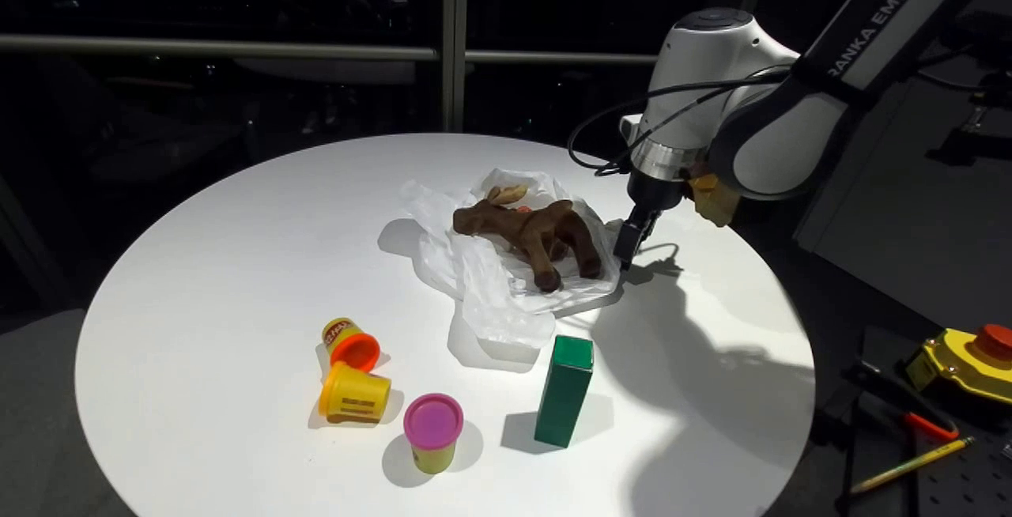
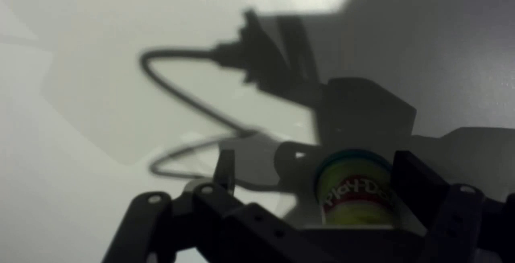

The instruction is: Put the objects inside the plastic

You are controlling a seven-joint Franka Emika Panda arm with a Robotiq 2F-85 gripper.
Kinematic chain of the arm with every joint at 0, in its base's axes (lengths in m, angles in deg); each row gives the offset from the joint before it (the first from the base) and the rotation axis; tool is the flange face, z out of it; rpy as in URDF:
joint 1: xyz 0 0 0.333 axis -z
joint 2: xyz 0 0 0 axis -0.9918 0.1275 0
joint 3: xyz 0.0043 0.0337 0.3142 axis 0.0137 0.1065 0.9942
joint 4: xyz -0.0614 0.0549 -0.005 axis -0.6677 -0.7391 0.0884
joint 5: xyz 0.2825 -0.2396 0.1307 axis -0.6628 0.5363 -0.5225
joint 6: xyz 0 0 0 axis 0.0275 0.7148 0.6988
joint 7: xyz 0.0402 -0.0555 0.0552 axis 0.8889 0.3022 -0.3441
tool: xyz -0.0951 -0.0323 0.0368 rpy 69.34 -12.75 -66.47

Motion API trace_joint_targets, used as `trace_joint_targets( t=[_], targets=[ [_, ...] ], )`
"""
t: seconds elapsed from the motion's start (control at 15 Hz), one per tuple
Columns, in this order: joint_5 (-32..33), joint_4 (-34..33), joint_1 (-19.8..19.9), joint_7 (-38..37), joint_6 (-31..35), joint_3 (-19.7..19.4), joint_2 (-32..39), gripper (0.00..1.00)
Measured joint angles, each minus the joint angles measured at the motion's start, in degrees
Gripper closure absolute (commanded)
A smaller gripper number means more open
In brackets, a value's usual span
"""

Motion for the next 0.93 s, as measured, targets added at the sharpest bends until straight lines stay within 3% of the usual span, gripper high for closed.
trace_joint_targets(
  t=[0.73, 0.8, 0.93],
  targets=[
    [-8.5, -0.43, -3.11, 6.49, 1.66, -0.22, 0.02, 0.0],
    [-8.68, -0.56, -3.27, 6.49, 2.23, -0.42, 0.06, 0.15],
    [-8.79, -0.97, -3.66, 6.49, 3.35, -0.97, 0.3, 0.32]
  ],
)
